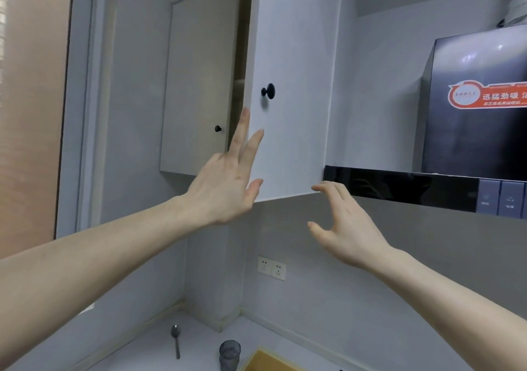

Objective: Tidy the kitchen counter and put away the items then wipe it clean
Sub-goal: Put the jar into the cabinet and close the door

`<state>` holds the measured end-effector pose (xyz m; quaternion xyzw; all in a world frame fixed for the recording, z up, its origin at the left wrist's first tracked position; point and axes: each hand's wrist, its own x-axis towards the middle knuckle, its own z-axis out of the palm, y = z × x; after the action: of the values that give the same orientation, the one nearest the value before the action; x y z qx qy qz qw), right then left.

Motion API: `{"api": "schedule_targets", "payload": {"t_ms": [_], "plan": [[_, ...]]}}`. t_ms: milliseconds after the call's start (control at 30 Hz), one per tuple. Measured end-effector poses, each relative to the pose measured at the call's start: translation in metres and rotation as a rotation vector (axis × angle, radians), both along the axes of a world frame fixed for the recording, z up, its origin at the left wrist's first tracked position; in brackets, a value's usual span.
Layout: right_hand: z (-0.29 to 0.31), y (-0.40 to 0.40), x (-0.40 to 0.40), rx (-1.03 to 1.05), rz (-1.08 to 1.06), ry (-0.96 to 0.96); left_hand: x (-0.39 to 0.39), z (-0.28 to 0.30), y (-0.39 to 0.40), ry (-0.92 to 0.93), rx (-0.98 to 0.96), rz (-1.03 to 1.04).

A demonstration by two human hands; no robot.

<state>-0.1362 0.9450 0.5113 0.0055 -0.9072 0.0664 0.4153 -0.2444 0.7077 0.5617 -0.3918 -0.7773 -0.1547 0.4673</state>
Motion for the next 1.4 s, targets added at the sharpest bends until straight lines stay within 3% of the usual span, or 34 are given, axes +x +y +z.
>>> {"api": "schedule_targets", "payload": {"t_ms": [600, 933, 1200, 1400], "plan": [[0.029, 0.006, -0.16, 0.071, -0.043, 0.034, -0.186, -0.002, -0.033, -0.356, 0.094, 0.003], [0.042, 0.034, -0.263, 0.208, -0.325, 0.035, -0.296, -0.004, -0.005, -0.448, 0.062, -0.083], [0.027, 0.049, -0.299, 0.316, -0.449, 0.083, -0.344, -0.011, 0.016, -0.422, 0.011, -0.09], [0.016, 0.064, -0.308, 0.399, -0.516, 0.083, -0.371, -0.022, 0.032, -0.079, -0.294, 0.147]]}}
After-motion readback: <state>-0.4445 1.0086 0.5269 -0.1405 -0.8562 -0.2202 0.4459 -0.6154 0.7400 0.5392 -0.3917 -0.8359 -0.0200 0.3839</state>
